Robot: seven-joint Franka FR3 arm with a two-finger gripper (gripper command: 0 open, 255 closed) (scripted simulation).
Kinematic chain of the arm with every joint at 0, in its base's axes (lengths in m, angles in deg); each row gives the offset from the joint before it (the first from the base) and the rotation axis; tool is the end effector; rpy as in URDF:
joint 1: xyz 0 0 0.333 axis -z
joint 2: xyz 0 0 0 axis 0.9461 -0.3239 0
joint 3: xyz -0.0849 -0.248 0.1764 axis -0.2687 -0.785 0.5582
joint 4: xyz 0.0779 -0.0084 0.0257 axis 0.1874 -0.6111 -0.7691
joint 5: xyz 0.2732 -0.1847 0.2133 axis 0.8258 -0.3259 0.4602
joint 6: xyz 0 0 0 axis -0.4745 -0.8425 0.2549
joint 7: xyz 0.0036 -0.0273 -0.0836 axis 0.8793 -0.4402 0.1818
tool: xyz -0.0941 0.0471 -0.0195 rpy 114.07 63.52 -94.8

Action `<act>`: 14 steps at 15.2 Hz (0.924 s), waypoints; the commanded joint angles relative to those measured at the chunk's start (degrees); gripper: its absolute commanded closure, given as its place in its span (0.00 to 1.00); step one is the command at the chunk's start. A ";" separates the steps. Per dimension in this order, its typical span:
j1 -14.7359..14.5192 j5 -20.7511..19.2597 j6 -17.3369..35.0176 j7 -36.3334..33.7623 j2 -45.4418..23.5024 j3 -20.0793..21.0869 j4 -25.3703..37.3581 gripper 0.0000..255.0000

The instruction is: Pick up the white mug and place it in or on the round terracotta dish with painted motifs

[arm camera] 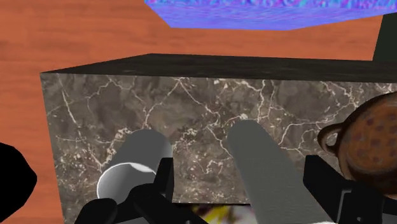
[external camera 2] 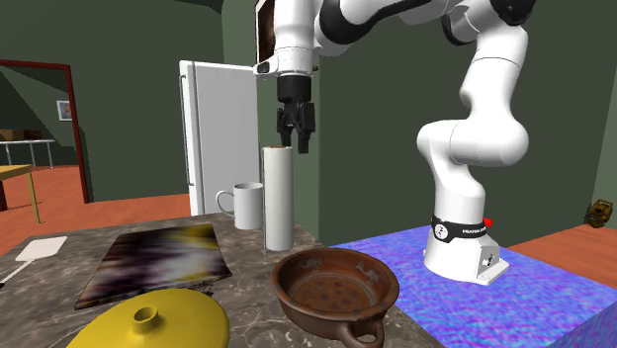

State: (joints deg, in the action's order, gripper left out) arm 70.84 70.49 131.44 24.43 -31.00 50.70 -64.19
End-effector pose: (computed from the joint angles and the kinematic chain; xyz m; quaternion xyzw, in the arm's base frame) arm 0.3995 -0.1358 0.4720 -0.9997 -0.0173 -0.0102 0.0110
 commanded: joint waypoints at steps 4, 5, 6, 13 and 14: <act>-0.84 1.43 7.89 7.24 -10.15 -3.96 2.91 0.00; -1.04 2.08 9.31 8.78 -12.37 -4.67 3.75 0.00; -1.20 2.85 10.67 10.38 -14.63 -5.31 4.68 0.00; -1.37 6.69 17.16 15.88 -23.12 -6.77 6.43 0.00; -1.38 6.97 17.93 16.09 -23.64 -6.79 6.13 0.00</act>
State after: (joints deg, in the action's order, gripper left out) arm 69.41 77.21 148.55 40.18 -54.18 44.00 -57.70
